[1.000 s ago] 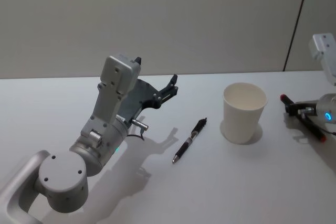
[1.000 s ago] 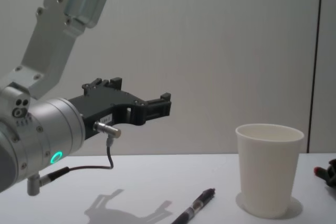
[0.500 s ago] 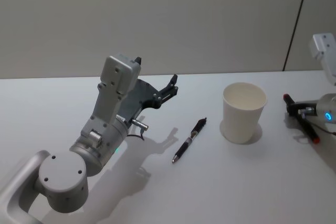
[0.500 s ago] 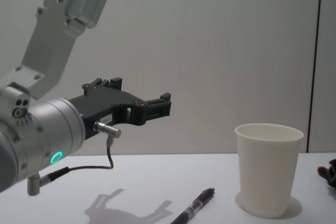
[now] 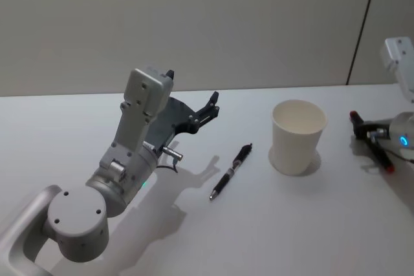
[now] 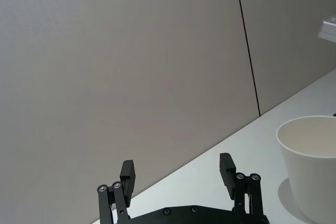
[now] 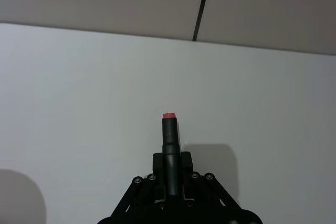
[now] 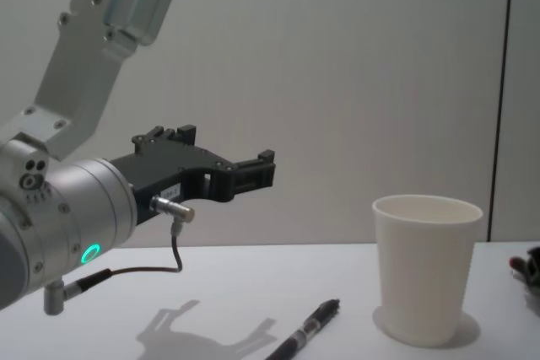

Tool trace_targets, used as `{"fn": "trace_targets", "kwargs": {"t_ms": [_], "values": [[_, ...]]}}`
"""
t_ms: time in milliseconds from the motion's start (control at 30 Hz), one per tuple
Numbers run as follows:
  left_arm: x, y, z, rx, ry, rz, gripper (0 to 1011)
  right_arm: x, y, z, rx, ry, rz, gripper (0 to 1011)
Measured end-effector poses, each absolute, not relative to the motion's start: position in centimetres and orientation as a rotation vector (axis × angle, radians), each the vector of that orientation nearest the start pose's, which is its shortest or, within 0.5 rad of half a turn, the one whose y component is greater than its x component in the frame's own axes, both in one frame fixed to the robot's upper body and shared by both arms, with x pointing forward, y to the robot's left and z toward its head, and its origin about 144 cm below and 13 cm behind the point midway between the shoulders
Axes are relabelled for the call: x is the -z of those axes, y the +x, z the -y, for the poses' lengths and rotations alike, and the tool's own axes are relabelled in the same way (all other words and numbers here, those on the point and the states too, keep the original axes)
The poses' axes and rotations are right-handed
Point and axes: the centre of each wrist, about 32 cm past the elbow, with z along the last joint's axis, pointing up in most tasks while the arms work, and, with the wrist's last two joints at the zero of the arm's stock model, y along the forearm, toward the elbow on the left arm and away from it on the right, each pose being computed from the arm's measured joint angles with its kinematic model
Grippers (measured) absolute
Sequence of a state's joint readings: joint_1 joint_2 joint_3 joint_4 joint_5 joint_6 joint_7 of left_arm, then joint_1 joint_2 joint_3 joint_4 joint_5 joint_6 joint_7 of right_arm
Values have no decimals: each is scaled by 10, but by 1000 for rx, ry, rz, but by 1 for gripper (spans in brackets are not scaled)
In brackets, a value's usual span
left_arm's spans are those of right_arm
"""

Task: Place the pen into the pen holder.

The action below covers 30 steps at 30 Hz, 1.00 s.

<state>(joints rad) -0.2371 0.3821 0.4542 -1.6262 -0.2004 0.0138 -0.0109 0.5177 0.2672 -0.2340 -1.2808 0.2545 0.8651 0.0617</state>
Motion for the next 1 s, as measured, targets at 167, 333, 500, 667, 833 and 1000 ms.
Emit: {"fn": "trace_targets", "kwargs": {"t_ms": [167,333,500,667,833,1000], "values": [[-1204,492,-198,-1124,61,268,1001,-1248,586,258,1374,-577,-390,183],[-1204,492,-198,-1124,61,268,1001,-1255,584,255,1392,-537,-342,183],[-1204,492,-198,-1124,61,268,1001,-1265,580,251,1414,-480,-282,184],[-1204,492,-198,-1124,61,268,1001,-1275,576,248,1428,-424,-230,183],[-1204,492,-198,-1124,61,268,1001,-1287,571,244,1438,-351,-174,184],[-1204,492,-198,-1124,61,268,1001,-1299,565,240,1441,-273,-120,183]]}}
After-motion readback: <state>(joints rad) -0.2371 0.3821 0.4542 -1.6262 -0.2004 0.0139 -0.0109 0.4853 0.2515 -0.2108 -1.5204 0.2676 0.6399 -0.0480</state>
